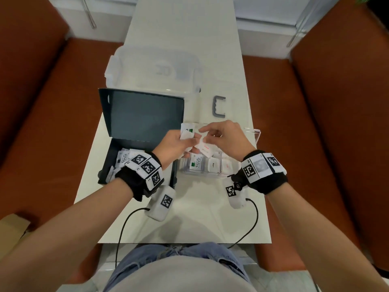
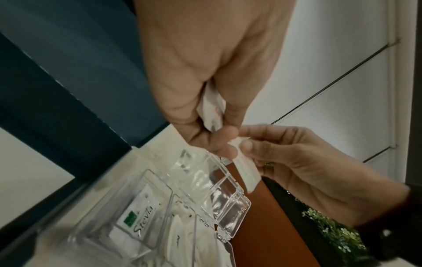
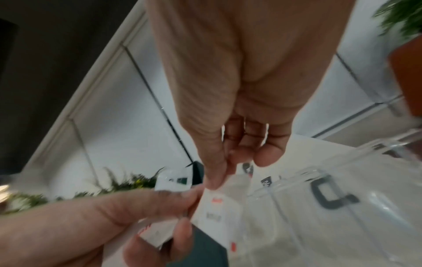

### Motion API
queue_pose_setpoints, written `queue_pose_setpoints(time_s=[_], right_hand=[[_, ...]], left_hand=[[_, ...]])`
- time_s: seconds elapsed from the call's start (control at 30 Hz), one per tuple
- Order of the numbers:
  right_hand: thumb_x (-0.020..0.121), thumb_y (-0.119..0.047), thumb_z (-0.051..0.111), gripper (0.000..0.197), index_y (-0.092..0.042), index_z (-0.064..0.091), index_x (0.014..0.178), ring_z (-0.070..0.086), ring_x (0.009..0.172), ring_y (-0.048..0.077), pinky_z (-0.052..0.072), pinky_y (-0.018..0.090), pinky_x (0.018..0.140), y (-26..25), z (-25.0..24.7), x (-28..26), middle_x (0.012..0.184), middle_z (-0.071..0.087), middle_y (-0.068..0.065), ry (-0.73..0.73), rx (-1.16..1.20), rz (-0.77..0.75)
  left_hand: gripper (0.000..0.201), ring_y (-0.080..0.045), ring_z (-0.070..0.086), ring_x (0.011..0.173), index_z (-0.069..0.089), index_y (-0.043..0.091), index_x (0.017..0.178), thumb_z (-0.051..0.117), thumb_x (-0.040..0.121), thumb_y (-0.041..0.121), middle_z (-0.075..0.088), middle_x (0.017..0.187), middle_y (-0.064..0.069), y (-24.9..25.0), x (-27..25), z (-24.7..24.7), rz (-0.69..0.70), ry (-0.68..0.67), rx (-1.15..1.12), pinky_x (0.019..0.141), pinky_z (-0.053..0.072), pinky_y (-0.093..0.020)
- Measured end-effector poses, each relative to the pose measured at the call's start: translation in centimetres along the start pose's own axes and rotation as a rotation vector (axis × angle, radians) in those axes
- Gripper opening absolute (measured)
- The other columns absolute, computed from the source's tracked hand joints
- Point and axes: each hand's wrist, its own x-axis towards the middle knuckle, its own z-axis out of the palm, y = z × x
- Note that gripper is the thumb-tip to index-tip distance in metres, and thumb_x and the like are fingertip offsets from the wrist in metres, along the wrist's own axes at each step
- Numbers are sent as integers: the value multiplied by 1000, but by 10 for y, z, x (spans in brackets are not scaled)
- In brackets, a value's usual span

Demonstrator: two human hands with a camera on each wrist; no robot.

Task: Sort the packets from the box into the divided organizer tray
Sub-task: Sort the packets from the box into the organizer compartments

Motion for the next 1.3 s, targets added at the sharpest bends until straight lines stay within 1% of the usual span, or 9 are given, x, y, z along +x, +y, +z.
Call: queue_pose_setpoints(time_s=[0.1, 0.2, 0.27, 0.43, 0.53, 0.7, 0.93, 1.13, 1.3], right_hand=[[84, -10, 68, 11, -16, 75, 91, 63, 78, 12, 48, 17, 75, 24, -12, -6, 80, 71, 3, 43, 54, 130], [85, -9, 64, 8, -9, 73, 87, 61, 68, 13, 51, 20, 66, 55, -16, -15, 73, 67, -4, 67, 75, 299], [86, -8, 62, 11, -4, 72, 88, 60, 62, 12, 55, 25, 66, 73, -14, -21, 74, 68, 1, 60, 75, 411], [85, -4, 61, 13, -1, 72, 92, 56, 55, 7, 45, 9, 49, 101, -2, -28, 69, 64, -3, 55, 49, 508], [84, -4, 64, 10, -4, 72, 91, 59, 58, 10, 50, 16, 59, 105, 4, -27, 82, 70, 7, 32, 17, 498], [86, -5, 60, 15, -6, 72, 95, 64, 93, 25, 52, 33, 88, 100, 19, -20, 101, 70, 12, -25, -187, 403], [91, -14, 58, 31, -17, 61, 122, 57, 111, 27, 43, 38, 93, 97, 31, -21, 122, 58, 6, -181, -605, 265], [91, -29, 58, 30, -20, 62, 119, 55, 107, 27, 37, 40, 94, 89, 35, -22, 116, 52, 6, -223, -821, 213], [94, -30, 52, 32, -22, 60, 124, 55, 108, 27, 37, 40, 94, 85, 30, -24, 118, 51, 7, -204, -785, 223]], left_hand=[[8, -9, 69, 65, 67, 10, 96, 59, 94, 9, 74, 85, -4, 3, 5, 8, -17, 19, -20, 50, 45, -17], [10, -8, 67, 65, 67, 11, 95, 58, 95, 8, 74, 86, -4, 2, 7, 13, -40, 27, -8, 51, 46, -17], [10, -7, 67, 65, 67, 9, 98, 57, 95, 8, 73, 87, -4, 1, 7, 16, -54, 32, 7, 50, 47, -16], [14, -14, 64, 71, 65, 3, 105, 56, 96, 6, 72, 93, -10, -1, 5, 21, -75, 35, 11, 49, 45, -16], [15, -15, 64, 71, 64, 1, 107, 55, 96, 5, 71, 95, -13, -2, 5, 21, -73, 36, 10, 49, 45, -16], [15, -16, 64, 72, 64, 1, 107, 54, 96, 5, 71, 98, -16, -5, 2, 20, -78, 39, -3, 51, 45, -17], [12, -16, 64, 73, 65, 4, 103, 55, 96, 7, 72, 99, -15, -9, 0, 15, -83, 40, -15, 53, 46, -17], [13, -14, 66, 71, 66, 5, 103, 56, 96, 8, 73, 94, -11, -13, 0, 10, -83, 48, -19, 52, 46, -18], [18, -13, 65, 71, 65, 2, 108, 55, 97, 12, 73, 94, -11, -13, -1, 11, -96, 47, -17, 51, 46, -17]])
